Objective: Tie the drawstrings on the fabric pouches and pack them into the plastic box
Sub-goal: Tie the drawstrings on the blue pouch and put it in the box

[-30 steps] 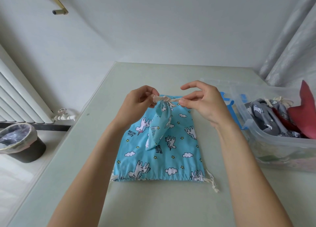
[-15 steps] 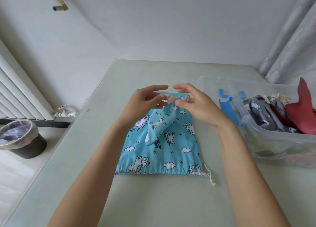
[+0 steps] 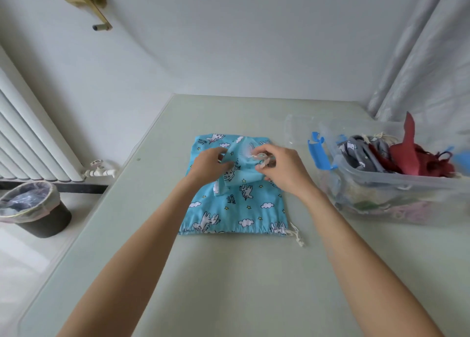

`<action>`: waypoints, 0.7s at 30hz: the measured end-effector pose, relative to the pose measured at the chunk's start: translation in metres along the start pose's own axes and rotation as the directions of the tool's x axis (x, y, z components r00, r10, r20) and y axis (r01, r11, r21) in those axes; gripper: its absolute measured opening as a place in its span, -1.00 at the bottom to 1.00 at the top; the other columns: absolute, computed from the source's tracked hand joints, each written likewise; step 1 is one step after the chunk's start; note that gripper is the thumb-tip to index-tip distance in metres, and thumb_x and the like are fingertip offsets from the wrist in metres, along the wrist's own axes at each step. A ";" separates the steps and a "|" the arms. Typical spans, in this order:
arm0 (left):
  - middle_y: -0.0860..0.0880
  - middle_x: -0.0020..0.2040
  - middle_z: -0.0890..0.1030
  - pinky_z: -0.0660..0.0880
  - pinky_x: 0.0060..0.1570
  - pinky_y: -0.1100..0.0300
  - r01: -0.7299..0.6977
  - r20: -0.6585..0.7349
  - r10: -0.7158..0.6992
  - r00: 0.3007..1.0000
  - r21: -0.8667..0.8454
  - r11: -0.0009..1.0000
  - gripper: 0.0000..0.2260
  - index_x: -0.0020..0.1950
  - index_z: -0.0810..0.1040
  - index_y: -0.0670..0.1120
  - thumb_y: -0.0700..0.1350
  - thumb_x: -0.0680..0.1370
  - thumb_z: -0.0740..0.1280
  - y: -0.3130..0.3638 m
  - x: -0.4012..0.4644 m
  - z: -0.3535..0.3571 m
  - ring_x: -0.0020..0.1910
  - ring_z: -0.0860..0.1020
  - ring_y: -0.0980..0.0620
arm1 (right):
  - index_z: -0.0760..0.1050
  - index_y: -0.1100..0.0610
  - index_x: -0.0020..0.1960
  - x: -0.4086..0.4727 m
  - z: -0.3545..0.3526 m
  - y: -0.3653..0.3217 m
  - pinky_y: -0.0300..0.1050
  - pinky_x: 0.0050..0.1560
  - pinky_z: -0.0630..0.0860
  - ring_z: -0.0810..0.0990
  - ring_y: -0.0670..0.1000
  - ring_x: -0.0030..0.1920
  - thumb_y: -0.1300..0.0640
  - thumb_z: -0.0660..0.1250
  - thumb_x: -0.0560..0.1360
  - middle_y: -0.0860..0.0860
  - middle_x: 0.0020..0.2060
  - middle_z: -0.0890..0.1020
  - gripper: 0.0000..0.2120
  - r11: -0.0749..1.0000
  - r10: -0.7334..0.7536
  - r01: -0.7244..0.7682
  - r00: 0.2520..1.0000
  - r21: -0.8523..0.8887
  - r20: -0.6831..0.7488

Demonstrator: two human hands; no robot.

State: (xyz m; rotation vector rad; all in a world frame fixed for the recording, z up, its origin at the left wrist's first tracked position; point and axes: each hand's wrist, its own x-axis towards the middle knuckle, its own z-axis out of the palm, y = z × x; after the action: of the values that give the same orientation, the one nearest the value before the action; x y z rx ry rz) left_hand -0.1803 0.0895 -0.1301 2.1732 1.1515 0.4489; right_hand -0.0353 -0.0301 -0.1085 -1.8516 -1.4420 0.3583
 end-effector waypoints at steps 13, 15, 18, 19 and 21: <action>0.02 0.06 0.45 0.53 -0.12 0.16 -0.430 -0.106 0.425 0.899 -0.392 0.813 -0.43 0.36 0.27 0.13 0.00 0.44 0.46 0.174 -0.014 0.015 -0.22 0.57 0.00 | 0.58 0.01 -0.04 -0.038 -0.192 0.029 -0.35 -0.18 0.52 0.58 -0.11 -0.19 0.16 0.39 0.48 0.05 -0.05 0.63 -0.91 0.972 -0.047 0.137 0.907 0.189 -0.419; -0.04 0.11 0.41 0.53 -0.01 0.14 -0.478 -0.105 0.471 0.876 -0.314 0.820 -0.39 0.38 0.26 0.14 0.03 0.41 0.47 0.191 -0.007 0.033 -0.11 0.54 -0.01 | 0.57 -0.02 -0.07 -0.039 -0.210 0.047 -0.38 -0.26 0.41 0.48 -0.21 -0.36 0.18 0.36 0.48 -0.05 -0.19 0.61 -0.89 0.997 -0.031 0.061 0.882 0.048 -0.471; -0.05 0.20 0.37 0.46 0.12 0.15 -0.502 -0.069 0.497 0.865 -0.120 0.857 -0.55 0.32 0.40 0.11 0.08 0.46 0.41 0.199 -0.001 0.050 0.01 0.52 0.00 | 0.58 0.01 -0.04 -0.036 -0.228 0.070 -0.22 -0.15 0.47 0.54 -0.12 -0.22 0.14 0.36 0.49 -0.02 -0.14 0.62 -0.92 0.997 0.027 -0.053 0.918 -0.055 -0.395; -0.04 0.22 0.38 0.44 0.15 0.15 -0.504 -0.055 0.502 0.863 -0.051 0.862 -0.61 0.28 0.45 0.10 0.09 0.48 0.38 0.200 0.002 0.054 0.02 0.53 -0.01 | 0.58 0.01 -0.03 -0.035 -0.234 0.077 -0.26 -0.16 0.45 0.54 -0.10 -0.18 0.12 0.36 0.49 -0.01 -0.11 0.62 -0.92 0.990 0.043 -0.086 0.937 -0.108 -0.348; -0.03 0.24 0.43 0.40 0.20 0.14 -0.535 -0.035 0.539 0.842 0.075 0.841 -0.71 0.23 0.52 0.08 0.07 0.52 0.33 0.200 0.008 0.057 0.11 0.50 -0.02 | 0.55 -0.06 -0.01 -0.032 -0.239 0.086 -0.31 -0.16 0.38 0.52 -0.10 -0.11 0.10 0.35 0.50 -0.01 -0.05 0.60 -0.91 0.970 0.053 -0.104 0.973 -0.221 -0.224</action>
State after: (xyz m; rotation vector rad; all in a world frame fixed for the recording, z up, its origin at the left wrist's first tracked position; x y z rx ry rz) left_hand -0.0218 -0.0088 -0.0388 2.5449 0.5602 0.7214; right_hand 0.1644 -0.1585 -0.0128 -2.0677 -1.3070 0.0230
